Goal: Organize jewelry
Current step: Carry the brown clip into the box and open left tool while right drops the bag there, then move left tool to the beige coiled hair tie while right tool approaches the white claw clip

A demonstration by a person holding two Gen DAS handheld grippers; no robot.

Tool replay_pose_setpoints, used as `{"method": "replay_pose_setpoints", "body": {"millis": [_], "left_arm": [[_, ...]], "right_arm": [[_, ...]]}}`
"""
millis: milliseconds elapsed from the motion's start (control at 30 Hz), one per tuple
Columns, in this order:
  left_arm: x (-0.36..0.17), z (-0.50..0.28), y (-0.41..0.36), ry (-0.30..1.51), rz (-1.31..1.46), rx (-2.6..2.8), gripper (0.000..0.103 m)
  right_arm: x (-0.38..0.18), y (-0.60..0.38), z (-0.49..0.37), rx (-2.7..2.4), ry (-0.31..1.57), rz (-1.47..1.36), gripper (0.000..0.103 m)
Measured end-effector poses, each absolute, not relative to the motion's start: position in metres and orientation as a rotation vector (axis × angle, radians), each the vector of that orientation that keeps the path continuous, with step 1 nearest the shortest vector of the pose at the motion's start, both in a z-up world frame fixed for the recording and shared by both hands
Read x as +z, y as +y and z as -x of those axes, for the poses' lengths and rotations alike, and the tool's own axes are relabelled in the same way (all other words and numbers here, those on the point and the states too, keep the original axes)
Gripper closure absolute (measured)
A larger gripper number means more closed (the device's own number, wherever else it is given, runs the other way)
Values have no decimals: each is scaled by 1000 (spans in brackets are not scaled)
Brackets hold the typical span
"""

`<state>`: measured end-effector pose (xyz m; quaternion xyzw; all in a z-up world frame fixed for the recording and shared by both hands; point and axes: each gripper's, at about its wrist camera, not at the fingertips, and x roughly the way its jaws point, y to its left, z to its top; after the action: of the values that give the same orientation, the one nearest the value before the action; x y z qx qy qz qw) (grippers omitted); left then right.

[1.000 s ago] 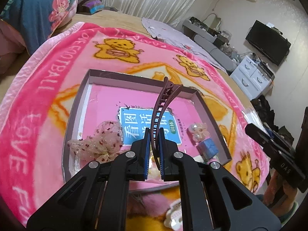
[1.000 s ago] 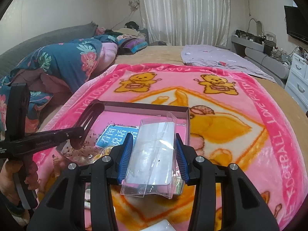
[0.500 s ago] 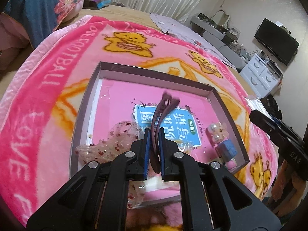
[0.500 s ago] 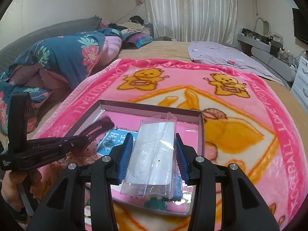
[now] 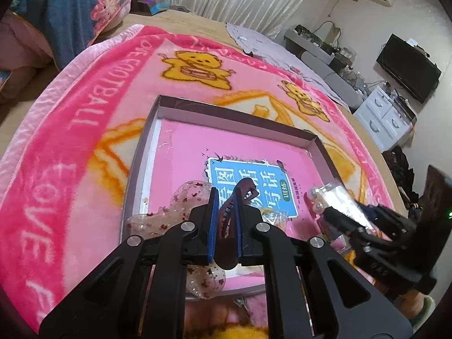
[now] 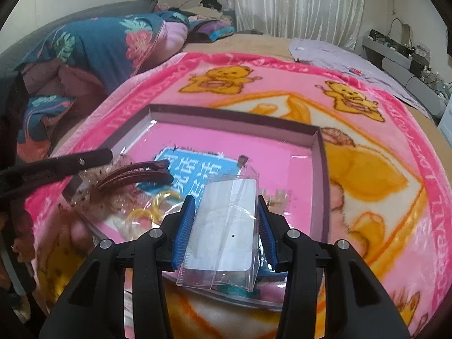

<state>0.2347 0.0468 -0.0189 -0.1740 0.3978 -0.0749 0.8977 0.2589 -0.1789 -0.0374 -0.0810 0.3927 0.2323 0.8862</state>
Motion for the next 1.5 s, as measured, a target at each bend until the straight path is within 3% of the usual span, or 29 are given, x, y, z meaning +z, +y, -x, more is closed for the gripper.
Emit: {"method": "replay_pose_setpoints", "body": {"millis": [67, 333, 533, 667, 767, 900, 1267, 1500], "left_arm": [[-16, -232, 48, 820, 359, -157, 84], [-4, -223, 46, 799, 340, -160, 73], [4, -215, 43, 780, 323, -164, 64], [9, -209, 42, 771, 321, -162, 61], [14, -202, 43, 762, 317, -154, 45], [24, -192, 44, 742, 318, -153, 41], [46, -166, 43, 694, 307, -136, 11], [56, -144, 45, 671, 286, -104, 10]], "right_arm": [[-41, -177, -258, 487, 826, 174, 60], [-46, -174, -254, 496, 840, 182, 58], [-29, -186, -243, 489, 788, 135, 33], [-19, -195, -237, 479, 758, 113, 26], [-11, -201, -230, 462, 733, 106, 22], [0, -211, -222, 457, 702, 74, 13], [22, -234, -197, 445, 653, 14, 12], [36, -250, -176, 441, 625, -3, 11]]}}
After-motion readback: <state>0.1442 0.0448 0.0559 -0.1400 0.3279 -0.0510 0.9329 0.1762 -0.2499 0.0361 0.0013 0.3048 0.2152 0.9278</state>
